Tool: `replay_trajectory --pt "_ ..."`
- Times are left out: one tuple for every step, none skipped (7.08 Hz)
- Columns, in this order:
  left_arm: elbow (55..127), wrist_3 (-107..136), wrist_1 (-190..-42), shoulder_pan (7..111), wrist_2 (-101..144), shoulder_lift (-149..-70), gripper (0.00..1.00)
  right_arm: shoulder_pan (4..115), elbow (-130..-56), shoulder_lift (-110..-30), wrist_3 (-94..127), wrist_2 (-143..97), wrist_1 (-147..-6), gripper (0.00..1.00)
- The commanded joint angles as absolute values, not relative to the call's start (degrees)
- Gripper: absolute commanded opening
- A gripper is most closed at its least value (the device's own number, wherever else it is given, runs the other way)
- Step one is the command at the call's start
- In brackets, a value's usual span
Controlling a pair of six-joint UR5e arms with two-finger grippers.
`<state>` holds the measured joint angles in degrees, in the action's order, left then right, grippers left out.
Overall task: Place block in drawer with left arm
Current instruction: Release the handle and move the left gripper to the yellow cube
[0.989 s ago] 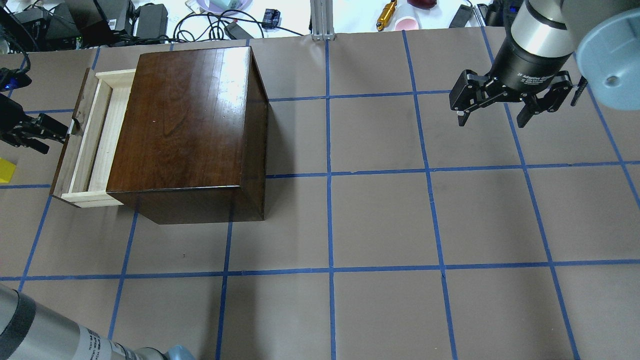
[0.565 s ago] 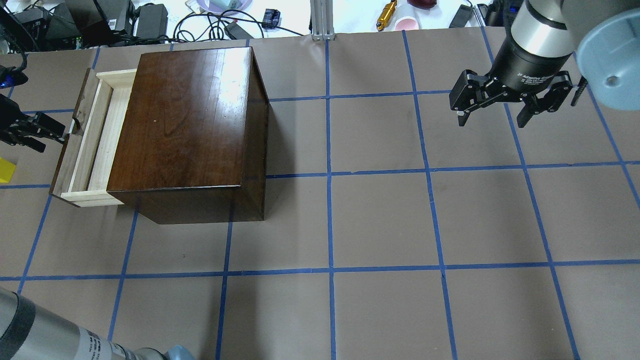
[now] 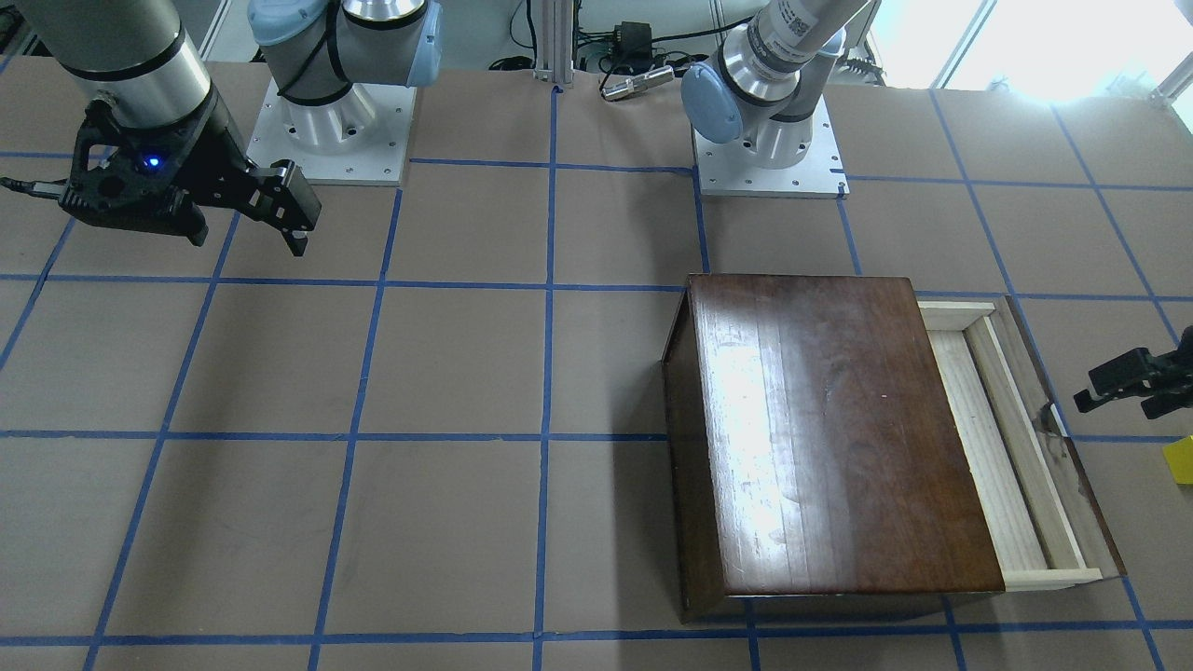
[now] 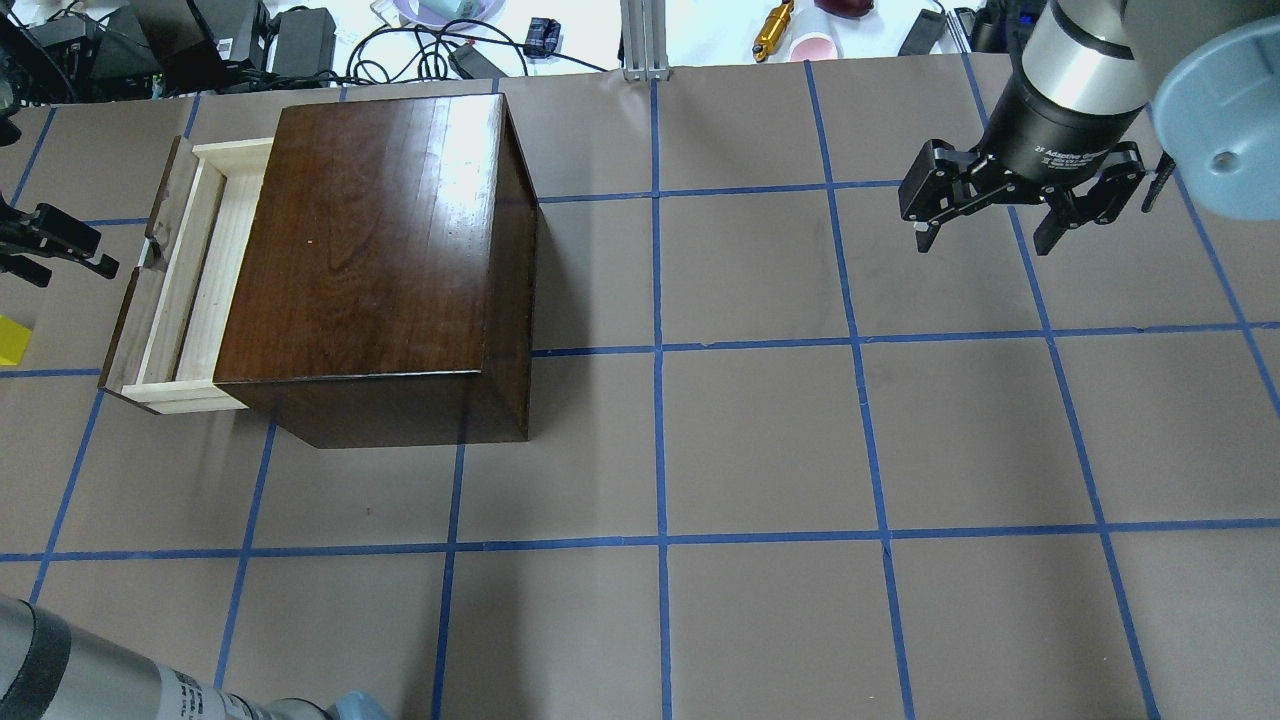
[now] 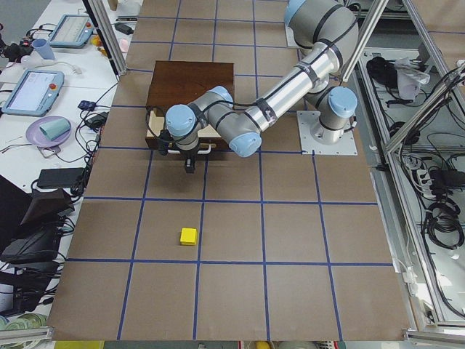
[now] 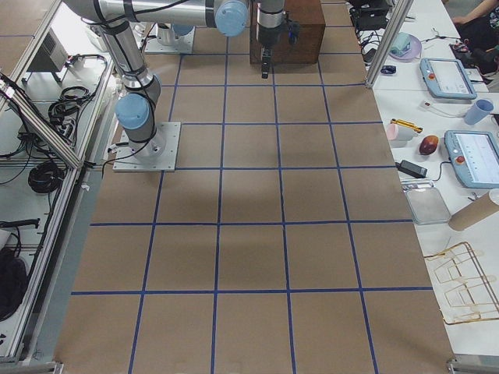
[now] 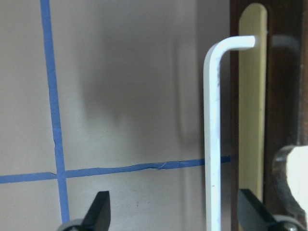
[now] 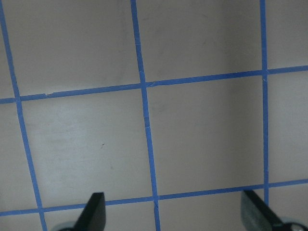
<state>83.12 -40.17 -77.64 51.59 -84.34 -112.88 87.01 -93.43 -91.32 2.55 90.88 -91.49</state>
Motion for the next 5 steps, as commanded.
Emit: replay_trajectory --pt "78.2 -40.5 -78.1 51.5 -88.7 -114.9 0.96 87.0 -93.4 -91.3 2.5 90.9 -91.5 1.0" --pt "76.8 -40.5 -78.1 50.5 -88.9 -116.4 0.96 87.0 -93.4 -91.3 2.5 90.9 -91.5 1.0" --pt "75.0 -40.9 -78.1 48.5 -88.8 -117.8 0.96 87.0 -93.4 -91.3 2.5 90.9 -91.5 1.0" --pt "72.2 -41.7 -78.0 47.7 -89.6 -119.9 0.96 87.0 -93.4 -91.3 2.5 90.9 -91.5 1.0" --pt "68.4 -41.9 -78.1 47.3 -91.5 -123.1 0.96 87.0 -93.4 -91.3 2.5 91.0 -91.5 1.0"
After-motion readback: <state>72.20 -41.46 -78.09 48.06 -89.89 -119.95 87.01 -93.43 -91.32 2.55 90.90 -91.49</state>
